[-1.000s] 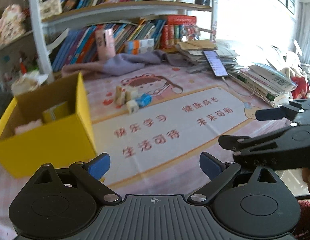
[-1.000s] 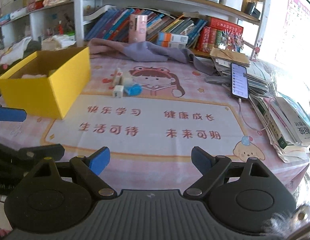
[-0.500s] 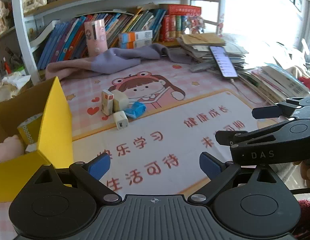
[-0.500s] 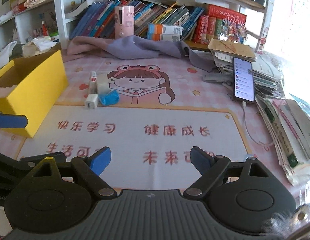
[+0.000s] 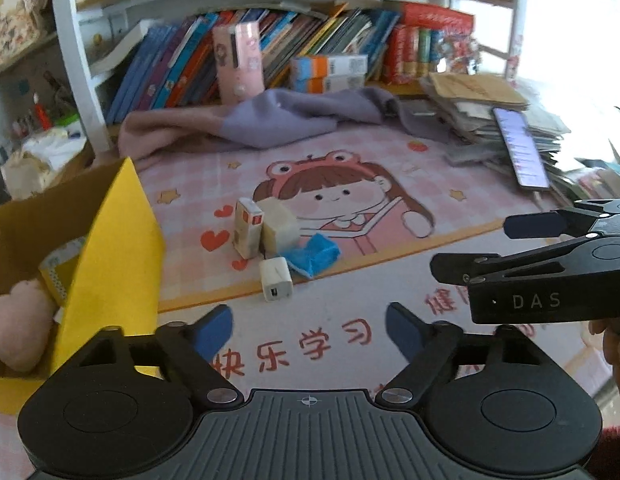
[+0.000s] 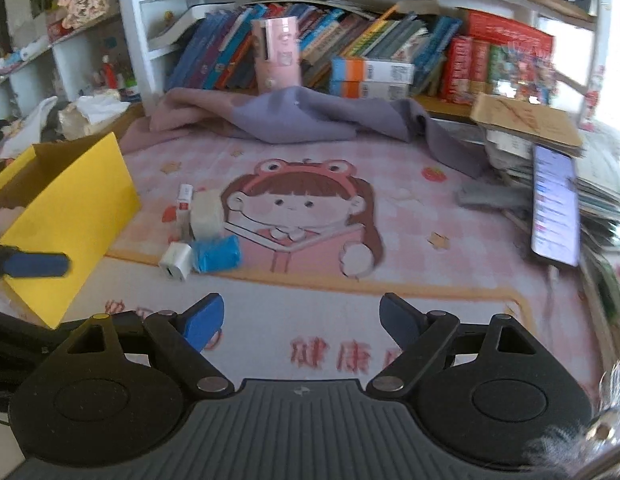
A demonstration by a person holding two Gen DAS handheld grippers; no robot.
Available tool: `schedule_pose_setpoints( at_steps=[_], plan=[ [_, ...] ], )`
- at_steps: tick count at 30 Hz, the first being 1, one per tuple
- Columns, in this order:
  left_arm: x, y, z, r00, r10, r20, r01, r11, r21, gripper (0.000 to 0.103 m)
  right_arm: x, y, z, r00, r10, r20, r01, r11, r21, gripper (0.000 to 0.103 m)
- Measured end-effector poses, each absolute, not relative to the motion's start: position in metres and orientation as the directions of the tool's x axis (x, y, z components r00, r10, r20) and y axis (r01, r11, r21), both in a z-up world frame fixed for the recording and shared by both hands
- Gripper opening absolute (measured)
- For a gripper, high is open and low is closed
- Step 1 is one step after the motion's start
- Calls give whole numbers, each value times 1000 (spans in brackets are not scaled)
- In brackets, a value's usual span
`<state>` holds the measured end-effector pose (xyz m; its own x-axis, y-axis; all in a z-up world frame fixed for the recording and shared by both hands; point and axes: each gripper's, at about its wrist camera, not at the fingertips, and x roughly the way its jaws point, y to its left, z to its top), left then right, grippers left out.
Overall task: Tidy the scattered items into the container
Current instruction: 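Grasp the small white charger with the left tool while the right tool grasps the blue wrapped item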
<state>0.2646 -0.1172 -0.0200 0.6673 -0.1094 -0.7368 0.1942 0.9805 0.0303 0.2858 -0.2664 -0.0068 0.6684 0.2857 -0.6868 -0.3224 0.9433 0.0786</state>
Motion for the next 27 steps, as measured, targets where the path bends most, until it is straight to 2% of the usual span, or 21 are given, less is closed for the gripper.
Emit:
schedule_pose_setpoints(
  at_steps=[3, 7, 12, 17, 20, 22, 24, 27],
  plan=[
    [282, -121, -33, 651, -75, -755, 178, 982, 56, 65, 310, -258, -17, 627, 323, -709, -374, 923, 90, 77],
    [301, -120, -46, 641, -19, -767, 144, 985, 96, 62, 334, -241, -26, 576, 384, -722, -451, 886, 111, 71],
    [317, -117, -57, 623, 38, -781, 108, 985, 134, 60, 358, -215, -32, 519, 462, -719, -534, 832, 149, 71],
    [321, -119, -61, 617, 57, -785, 108, 982, 156, 60, 382, -192, -51, 458, 475, -751, -577, 802, 156, 69],
    [325, -120, -63, 613, 64, -788, 104, 981, 161, 60, 396, -194, -63, 430, 470, -771, -569, 804, 173, 55],
    [329, -121, -64, 611, 69, -788, 94, 983, 159, 60, 401, -202, -65, 428, 465, -775, -557, 811, 180, 34],
    [334, -122, -67, 611, 70, -789, 83, 985, 152, 60, 403, -211, -66, 443, 451, -775, -543, 823, 168, 28],
    [341, -124, -71, 610, 70, -790, 78, 986, 148, 56, 406, -222, -66, 454, 445, -772, -533, 830, 165, 29]
  ],
)
